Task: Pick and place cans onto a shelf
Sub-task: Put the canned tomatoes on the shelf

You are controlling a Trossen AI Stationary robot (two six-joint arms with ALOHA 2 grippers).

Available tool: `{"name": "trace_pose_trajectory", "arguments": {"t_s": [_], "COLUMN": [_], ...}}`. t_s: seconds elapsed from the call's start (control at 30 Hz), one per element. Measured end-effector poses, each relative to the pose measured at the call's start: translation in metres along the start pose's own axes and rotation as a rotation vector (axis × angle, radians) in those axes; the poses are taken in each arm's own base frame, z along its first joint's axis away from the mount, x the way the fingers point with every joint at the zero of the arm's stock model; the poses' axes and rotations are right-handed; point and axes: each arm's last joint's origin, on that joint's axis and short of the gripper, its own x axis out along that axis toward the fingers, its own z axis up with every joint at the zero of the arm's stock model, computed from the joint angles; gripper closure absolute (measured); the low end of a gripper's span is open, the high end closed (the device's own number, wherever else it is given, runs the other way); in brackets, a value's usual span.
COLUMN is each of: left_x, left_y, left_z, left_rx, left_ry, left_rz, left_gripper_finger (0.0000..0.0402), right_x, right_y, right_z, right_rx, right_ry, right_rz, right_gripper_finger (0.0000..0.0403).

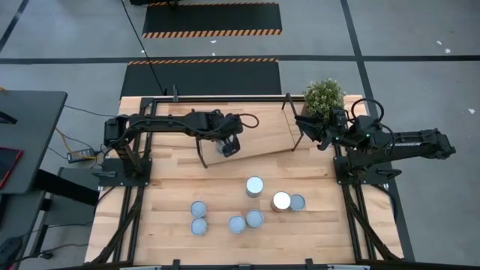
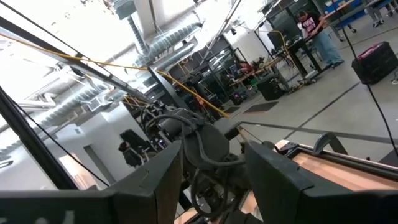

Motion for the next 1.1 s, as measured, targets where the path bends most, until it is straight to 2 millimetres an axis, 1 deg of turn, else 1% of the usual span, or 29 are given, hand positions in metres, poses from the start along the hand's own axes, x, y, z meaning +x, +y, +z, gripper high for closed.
{"name": "trace_pose_trajectory", "arguments": {"t_s": [0.2,0.3,0.47,0.57,0.73,1.0,1.1], "left_x": [0.001,0.001,0.0,0.0,0.003,0.011,0.013], "left_y": [0.005,0.006,0.006,0.009,0.022,0.05,0.057], "left_z": [-0.007,-0.007,-0.007,-0.008,-0.009,-0.008,-0.008], "left_rx": [0.024,0.027,0.109,0.149,0.138,0.141,0.108], "left_ry": [0.069,0.069,0.07,0.091,0.114,0.143,0.148], "left_rz": [0.054,0.058,0.066,0.072,0.09,0.128,0.095], "left_gripper_finger": [0.0008,0.0008,0.0008,0.0008,0.0008,0.0008,0.0008], "right_x": [0.001,0.002,0.002,0.002,0.002,0.002,0.002], "right_y": [0.0,0.0,0.0,0.0,0.0,0.0,0.0], "right_z": [-0.001,-0.001,-0.001,-0.001,-0.001,-0.001,-0.001], "right_rx": [0.005,0.005,0.006,0.006,0.006,0.006,0.01], "right_ry": [0.002,0.003,0.004,0.004,0.004,0.004,0.004], "right_rz": [-0.001,-0.002,-0.002,-0.002,-0.002,-0.002,-0.002], "right_gripper_finger": [0.0222,0.0222,0.0222,0.0222,0.0222,0.0222,0.0222]}}
